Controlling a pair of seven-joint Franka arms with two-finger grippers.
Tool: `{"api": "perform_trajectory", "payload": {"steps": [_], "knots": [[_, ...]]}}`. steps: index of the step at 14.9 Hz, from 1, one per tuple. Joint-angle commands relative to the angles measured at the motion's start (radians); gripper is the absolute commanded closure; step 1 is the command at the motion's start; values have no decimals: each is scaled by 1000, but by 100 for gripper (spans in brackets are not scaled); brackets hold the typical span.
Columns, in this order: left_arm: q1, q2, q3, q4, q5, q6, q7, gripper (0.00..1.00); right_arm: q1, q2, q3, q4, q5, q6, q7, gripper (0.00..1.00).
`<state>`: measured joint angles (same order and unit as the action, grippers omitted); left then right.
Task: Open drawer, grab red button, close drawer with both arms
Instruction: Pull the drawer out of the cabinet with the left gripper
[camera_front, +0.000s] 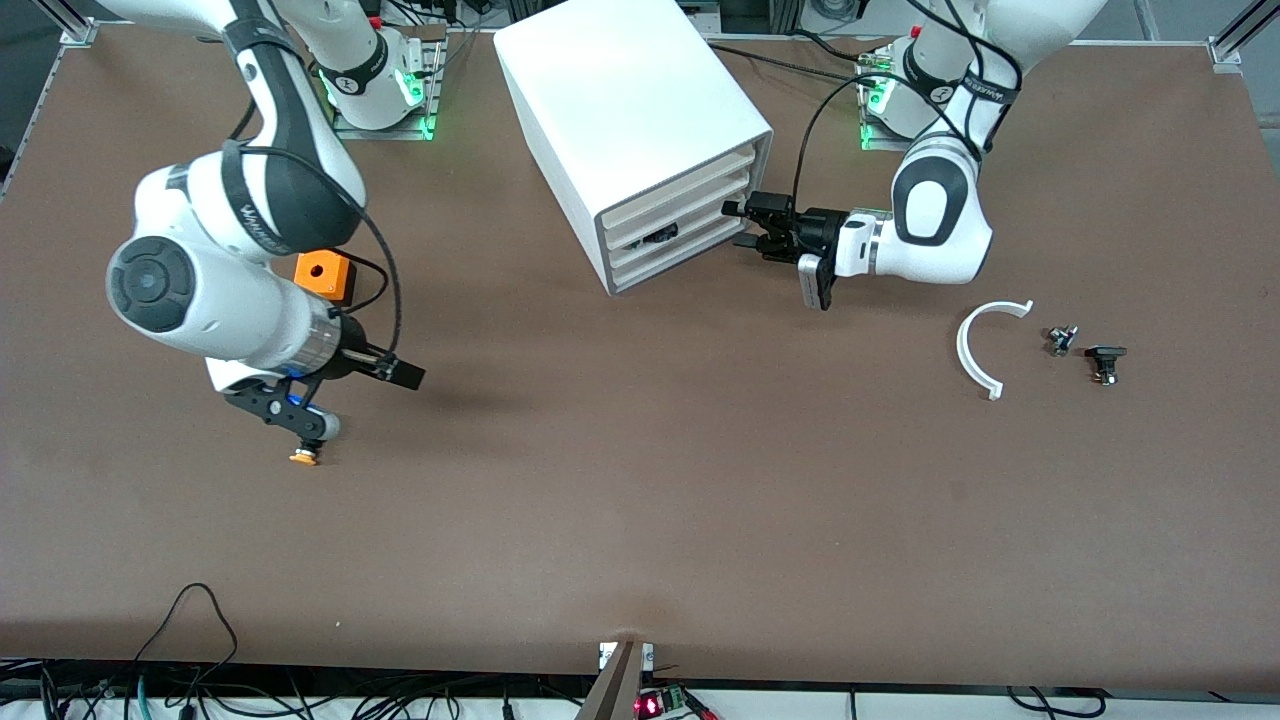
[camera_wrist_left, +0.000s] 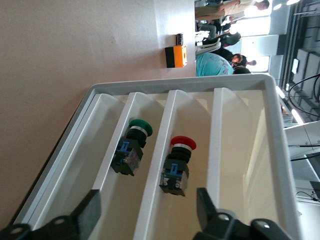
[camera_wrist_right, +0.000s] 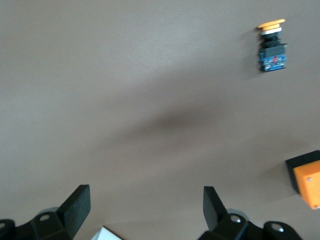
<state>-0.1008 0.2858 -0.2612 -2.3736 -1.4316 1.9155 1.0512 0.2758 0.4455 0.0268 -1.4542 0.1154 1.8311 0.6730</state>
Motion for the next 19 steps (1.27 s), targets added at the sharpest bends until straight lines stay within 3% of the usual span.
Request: {"api": "perform_trajectory", "payload": {"steps": [1, 3, 6, 11, 12, 14, 15, 19], "knots": [[-19, 32, -6, -25, -72, 8, 90, 38, 23, 33, -4, 64, 10, 2, 60, 0], [-16, 38, -35, -45, -119, 1, 111, 52, 31, 58, -4, 116, 10, 1, 108, 0], [-16, 38, -81, -67, -190, 2, 116, 52, 48, 82, -4, 170, 15, 0, 180, 0], [-14, 39, -98, -99, -193, 0, 150, 53, 65, 105, -4, 224, 17, 4, 260, 0], [-11, 39, -99, -99, -193, 0, 157, 57, 68, 111, -4, 236, 17, 4, 272, 0], [-10, 39, -99, -102, -193, -4, 167, 91, 72, 117, -4, 255, 24, 4, 284, 0], [-11, 39, -99, -101, -193, -3, 167, 100, 72, 116, -4, 256, 30, 4, 293, 0], [3, 39, -98, -96, -191, -4, 159, 100, 74, 107, -4, 267, 32, -15, 306, 0]]}}
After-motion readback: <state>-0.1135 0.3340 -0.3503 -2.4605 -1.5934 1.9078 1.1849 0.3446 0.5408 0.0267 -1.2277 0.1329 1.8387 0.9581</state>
